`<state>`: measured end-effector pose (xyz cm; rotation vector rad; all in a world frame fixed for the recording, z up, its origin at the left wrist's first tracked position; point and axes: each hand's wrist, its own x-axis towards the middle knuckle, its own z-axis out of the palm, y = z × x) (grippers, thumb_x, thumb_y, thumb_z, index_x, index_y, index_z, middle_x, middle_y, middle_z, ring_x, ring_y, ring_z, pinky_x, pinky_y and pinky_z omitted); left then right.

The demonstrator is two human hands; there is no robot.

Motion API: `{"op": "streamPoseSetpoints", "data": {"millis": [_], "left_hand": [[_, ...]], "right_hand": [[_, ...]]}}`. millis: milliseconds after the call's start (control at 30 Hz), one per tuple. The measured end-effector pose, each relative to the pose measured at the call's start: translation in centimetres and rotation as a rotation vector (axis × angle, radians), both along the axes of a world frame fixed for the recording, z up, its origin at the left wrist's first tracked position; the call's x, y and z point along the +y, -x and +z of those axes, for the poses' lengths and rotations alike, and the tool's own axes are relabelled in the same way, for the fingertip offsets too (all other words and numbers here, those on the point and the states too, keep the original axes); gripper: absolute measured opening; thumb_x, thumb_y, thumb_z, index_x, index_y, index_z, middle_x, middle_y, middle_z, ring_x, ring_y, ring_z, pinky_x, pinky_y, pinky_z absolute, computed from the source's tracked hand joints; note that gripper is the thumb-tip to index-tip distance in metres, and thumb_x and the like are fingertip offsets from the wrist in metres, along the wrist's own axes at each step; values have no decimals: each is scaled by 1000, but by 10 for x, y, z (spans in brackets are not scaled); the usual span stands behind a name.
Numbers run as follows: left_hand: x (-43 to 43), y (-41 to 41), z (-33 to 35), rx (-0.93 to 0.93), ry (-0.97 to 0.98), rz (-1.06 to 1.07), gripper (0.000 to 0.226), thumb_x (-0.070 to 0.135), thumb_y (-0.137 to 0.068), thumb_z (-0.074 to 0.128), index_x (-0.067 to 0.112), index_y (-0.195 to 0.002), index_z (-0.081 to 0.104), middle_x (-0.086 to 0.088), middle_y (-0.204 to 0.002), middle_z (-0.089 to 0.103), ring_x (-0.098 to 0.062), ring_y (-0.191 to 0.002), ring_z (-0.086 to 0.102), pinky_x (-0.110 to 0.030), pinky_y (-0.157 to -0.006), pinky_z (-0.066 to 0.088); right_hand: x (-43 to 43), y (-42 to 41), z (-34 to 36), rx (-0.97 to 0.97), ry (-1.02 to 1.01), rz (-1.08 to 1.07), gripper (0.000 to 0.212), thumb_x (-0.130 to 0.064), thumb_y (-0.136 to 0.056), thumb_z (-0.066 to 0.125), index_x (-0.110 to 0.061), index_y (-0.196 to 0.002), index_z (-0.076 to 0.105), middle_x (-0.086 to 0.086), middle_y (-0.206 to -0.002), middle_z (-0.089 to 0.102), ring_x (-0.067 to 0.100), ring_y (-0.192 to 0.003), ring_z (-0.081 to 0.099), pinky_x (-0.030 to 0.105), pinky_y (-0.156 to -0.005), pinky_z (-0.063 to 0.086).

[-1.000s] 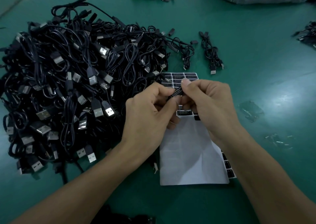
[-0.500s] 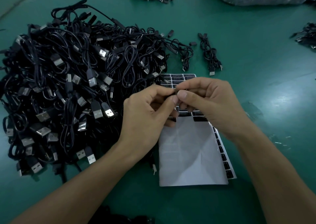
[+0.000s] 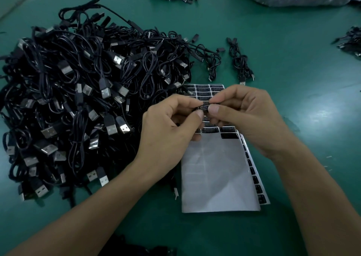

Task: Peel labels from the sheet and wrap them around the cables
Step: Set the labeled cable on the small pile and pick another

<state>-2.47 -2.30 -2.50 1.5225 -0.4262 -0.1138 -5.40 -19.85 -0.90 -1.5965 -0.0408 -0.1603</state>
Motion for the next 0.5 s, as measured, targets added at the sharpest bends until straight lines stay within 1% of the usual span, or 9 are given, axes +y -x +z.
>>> {"op": "streamPoseSetpoints", "data": {"millis": [100,167,267,400,433,500], "left_hand": [[0,0,1,45,-21,25,18,4,-88,72,22,-86,71,0,-74,74,-18,-70,74,-30,-58,60],[0,0,2,50,-40,38,12,10,-85,74,21,-81,70,-1,-70,74,-21,-66,74,-31,-58,61],[1,-1,3,33,-75,46,11,15,-84,77,19,-77,70,-3,-65,73,-21,-61,73,-29,-56,60],[2,-2,7,38,-133,56,12,9,-85,75,16,-77,72,-3,-66,74,-19,-63,74,-33,-59,61],[3,-2,10,19,-169,59,11,8,-85,75,17,-78,73,0,-67,74,-17,-63,74,-32,-60,62],[6,-2,19,-110,-325,53,13,11,-84,75,24,-88,76,10,-72,75,-4,-62,70,-23,-61,58]], "right_hand": [[4,-1,-2,-1,-8,-16,9,-5,-82,73,-12,-87,69,0,-70,72,10,-62,65,19,-62,54],[7,-2,-3,-3,11,-25,14,1,-87,70,-13,-87,70,-1,-71,72,9,-64,66,19,-62,54],[11,-2,-3,-21,18,-61,17,1,-89,70,-16,-89,72,-2,-72,74,7,-65,67,18,-62,53],[14,-2,-4,-22,-27,-105,17,-4,-89,69,-21,-88,67,-1,-67,69,11,-62,63,20,-60,51],[15,-2,-3,-17,-51,-113,16,-7,-87,69,-23,-85,66,-1,-66,68,13,-61,63,21,-59,50],[14,-3,-2,-10,-97,-149,12,-11,-83,67,-23,-83,65,0,-66,68,13,-60,62,23,-60,50]]}}
